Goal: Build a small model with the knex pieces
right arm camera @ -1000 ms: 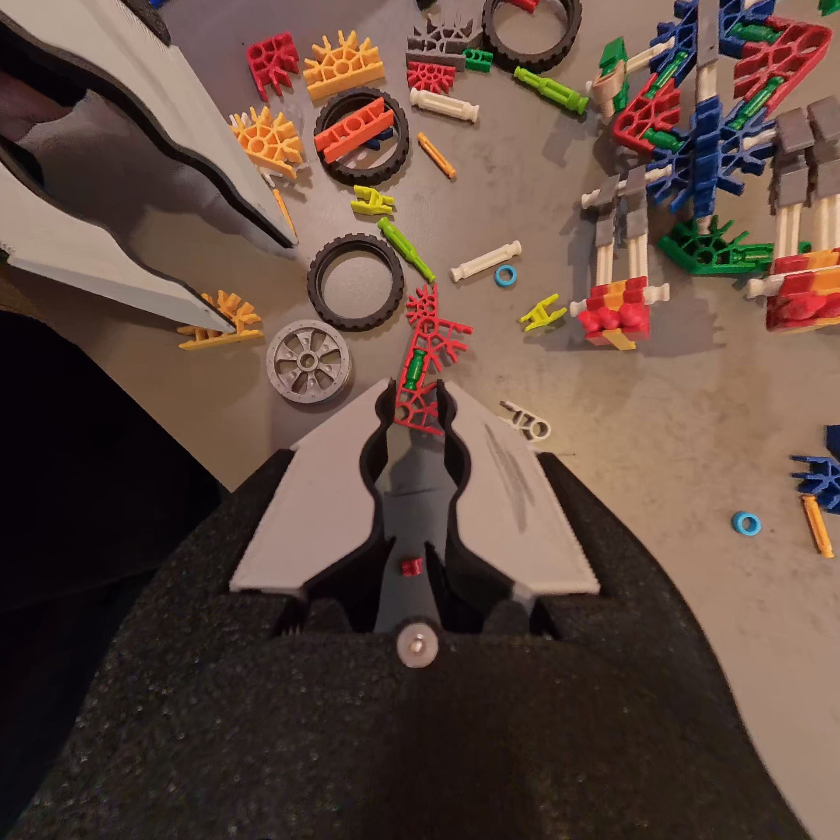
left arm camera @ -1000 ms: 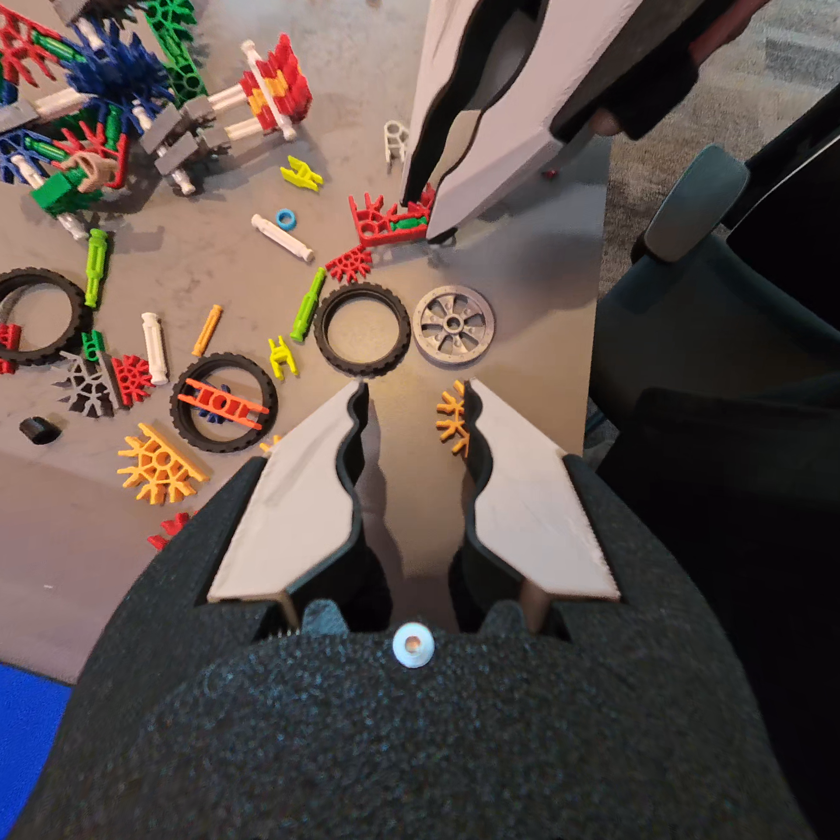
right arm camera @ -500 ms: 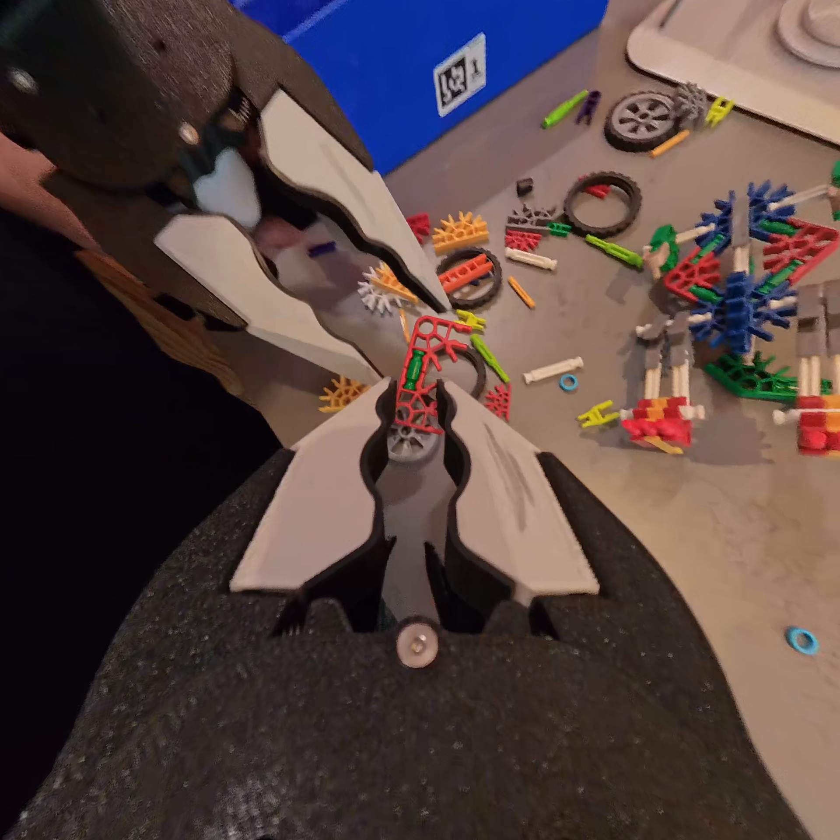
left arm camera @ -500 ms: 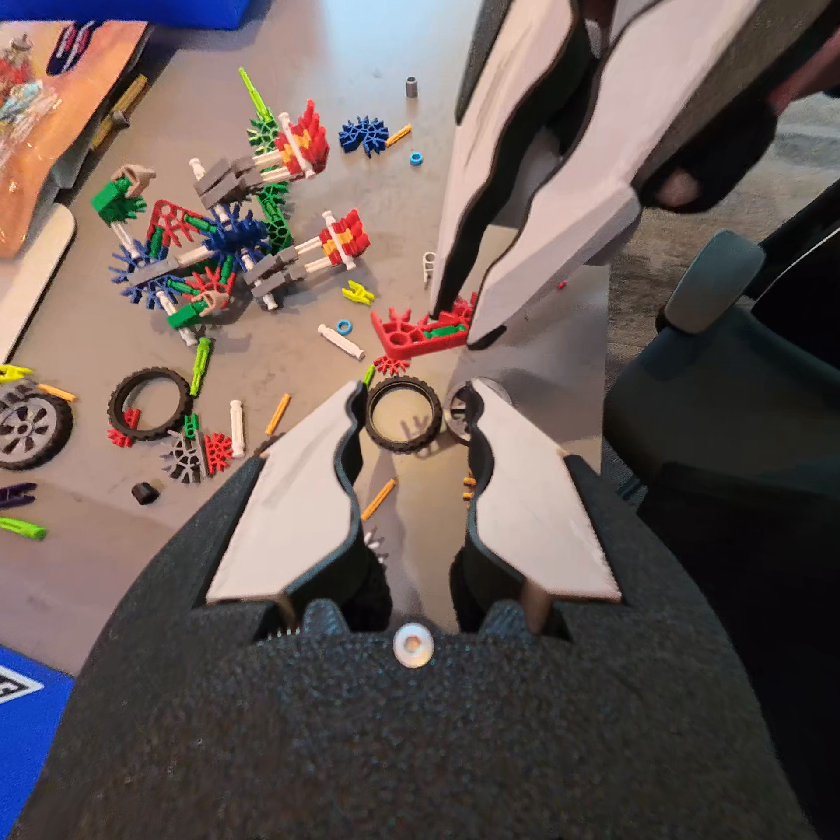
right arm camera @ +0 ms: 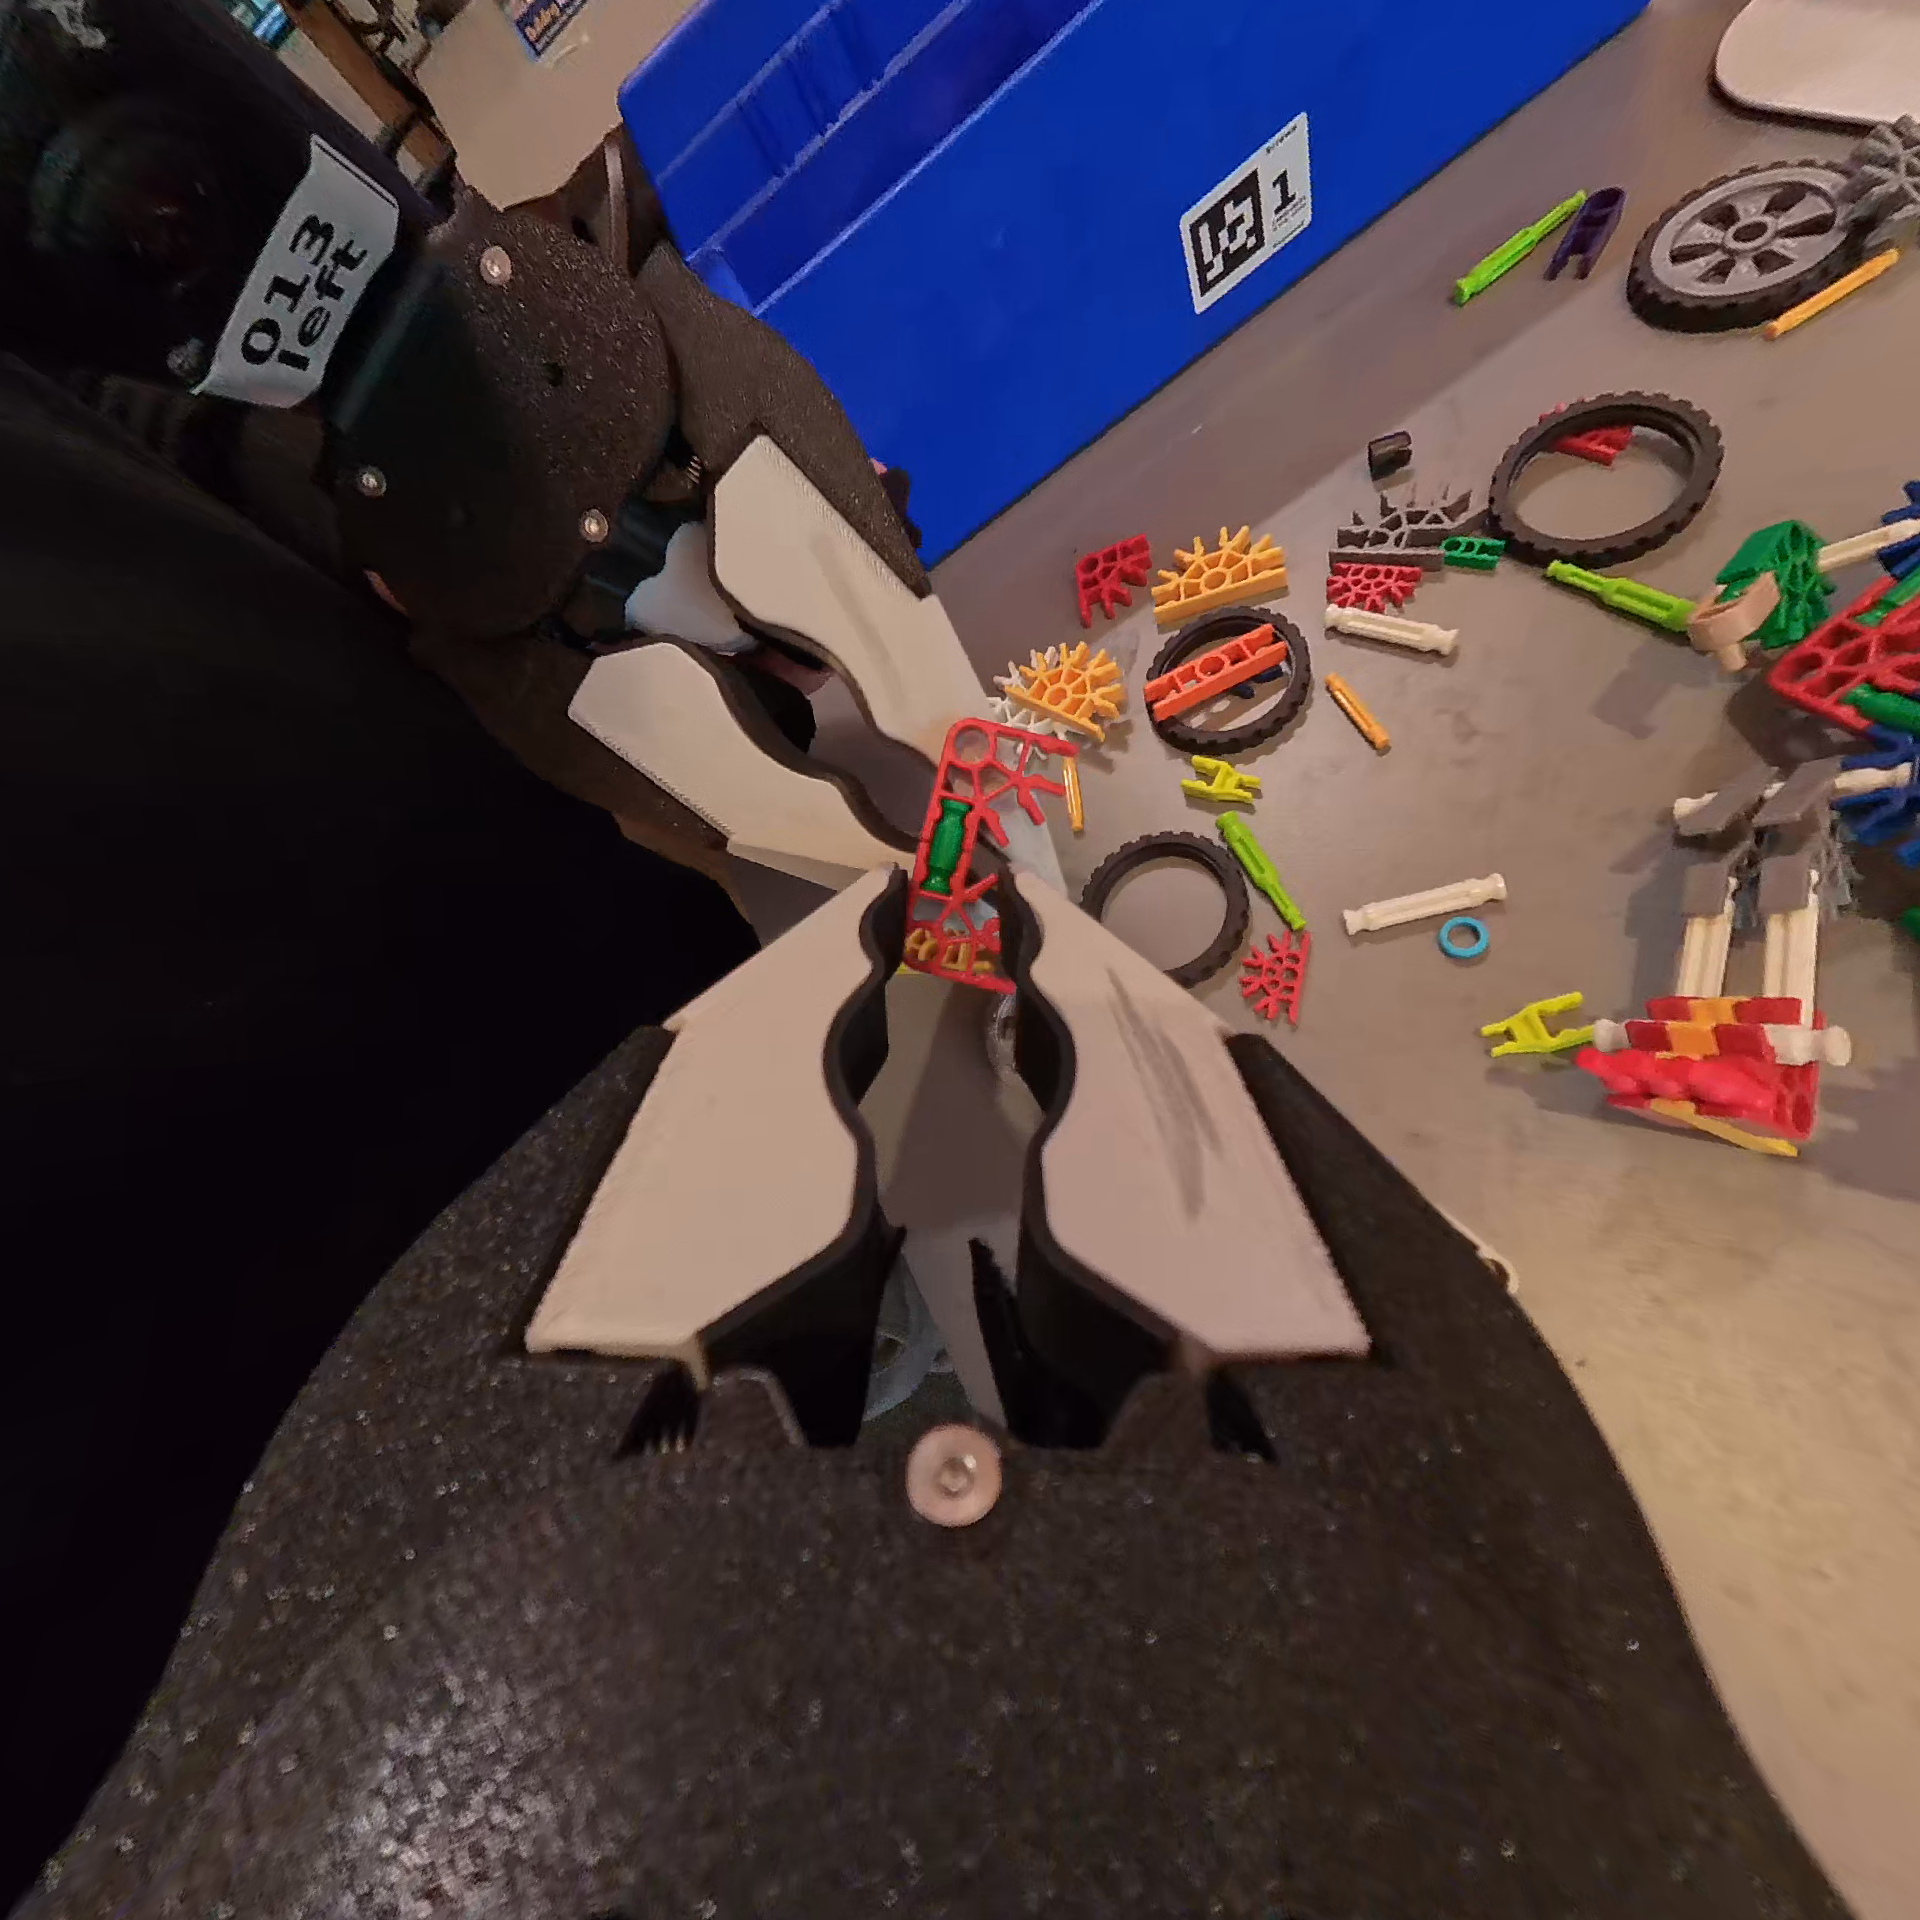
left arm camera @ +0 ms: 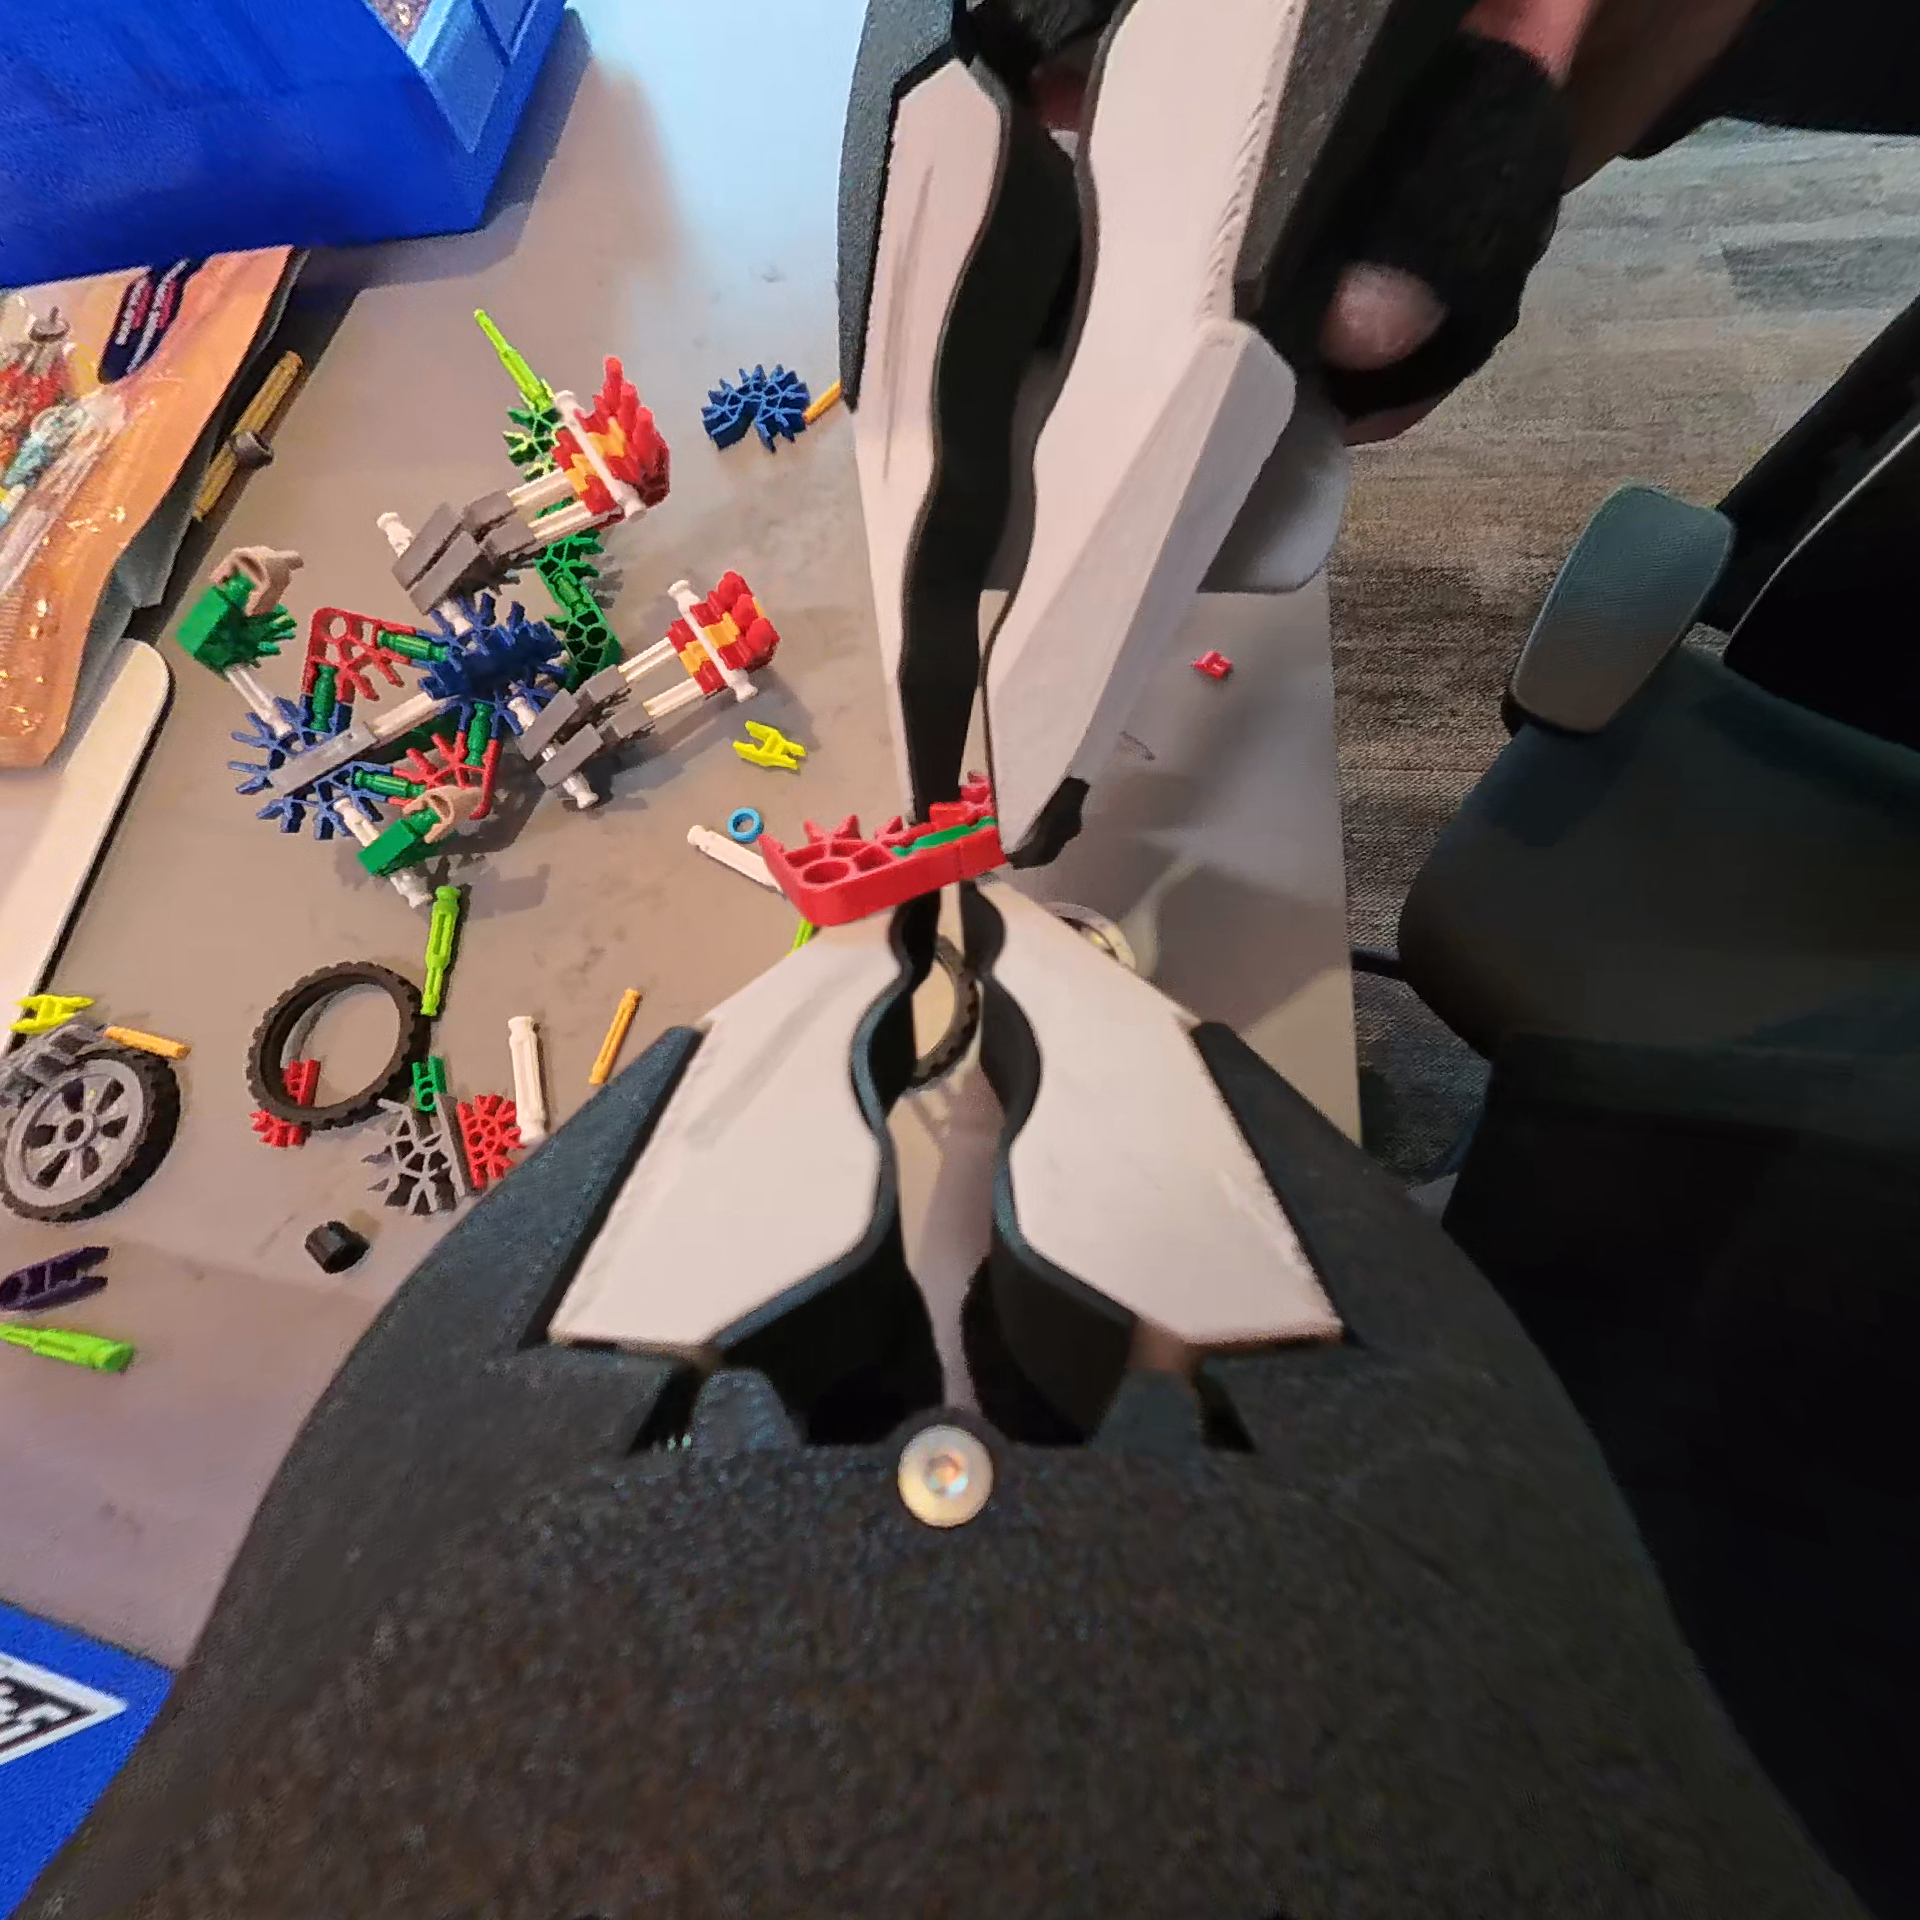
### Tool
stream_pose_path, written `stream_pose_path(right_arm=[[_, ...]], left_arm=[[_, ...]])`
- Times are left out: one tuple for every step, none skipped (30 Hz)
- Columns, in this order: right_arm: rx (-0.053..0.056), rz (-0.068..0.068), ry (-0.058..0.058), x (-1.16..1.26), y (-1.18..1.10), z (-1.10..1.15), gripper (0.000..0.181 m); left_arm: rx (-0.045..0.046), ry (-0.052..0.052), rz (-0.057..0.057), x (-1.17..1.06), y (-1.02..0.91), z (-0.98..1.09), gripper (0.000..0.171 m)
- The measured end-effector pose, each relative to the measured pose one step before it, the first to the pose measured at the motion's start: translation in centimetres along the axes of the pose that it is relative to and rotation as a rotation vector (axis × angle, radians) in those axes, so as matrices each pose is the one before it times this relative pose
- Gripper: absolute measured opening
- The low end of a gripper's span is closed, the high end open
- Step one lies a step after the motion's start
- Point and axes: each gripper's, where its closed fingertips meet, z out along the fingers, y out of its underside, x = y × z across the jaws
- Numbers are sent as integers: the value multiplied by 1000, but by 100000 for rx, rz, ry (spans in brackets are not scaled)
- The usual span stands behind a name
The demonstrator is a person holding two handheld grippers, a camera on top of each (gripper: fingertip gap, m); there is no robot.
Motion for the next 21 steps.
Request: stream_pose_path(right_arm=[[11,53,281,130,-77,6,17],[-14,17,87,106,-56,0,17],[24,-9,-121,76,-48,6,17],[137,69,-40,87,-44,1,17],[92,99,130,120,-57,-4,17],[23,-49,279,135,-39,-26,17],[213,67,-54,109,-68,-34,17],[354,438,-405,104,-86,-47,17],[11,460,37,196,-38,-42,16],[-492,81,760,286,26,-39,17],[-559,-83,333,229,29,-26,17],[-342,42,-483,94,-6,-31,16],[-327,13,-451,86,-39,-15,16],[-423,-242,-340,98,-51,-9,16],[-404,-329,-572,60,-43,26,17],[-195,-98,-555,91,-82,34,17],[37,163,-242,174,-117,5,16],[-90,172,-366,148,-93,-6,16],[6,19,-526,100,-87,3,16],[227,70,-698,60,-122,-3,16],[396,220,-892,25,-146,-15,16]], left_arm=[[244,509,-1897,-61,-46,16,0],[786,276,-1849,-110,-122,-18,0],[1001,82,-1451,-149,-161,-35,0],[111,-573,-1051,-241,-24,-2,0],[-207,-1332,-983,-355,25,19,3],[577,-1006,-1151,-272,-83,-1,6],[698,-683,-1144,-176,-127,5,10],[269,-483,-892,-128,-58,62,15],[-304,-1658,-1026,-330,50,91,20],[-313,-977,-1537,-263,28,113,25],[-459,780,-1587,-9,22,152,32],[-964,1139,-1058,61,70,171,37],[-860,-154,-585,-119,56,155,41],[-470,635,-63,17,12,145,42],[177,874,57,64,-80,105,41],[457,170,333,-16,-105,71,38],[287,-273,232,-93,-46,79,35],[178,466,-348,-19,-34,78,32],[188,1362,-522,96,-33,73,27],[624,1132,-339,70,-84,53,22],[764,972,17,82,-103,45,20]])
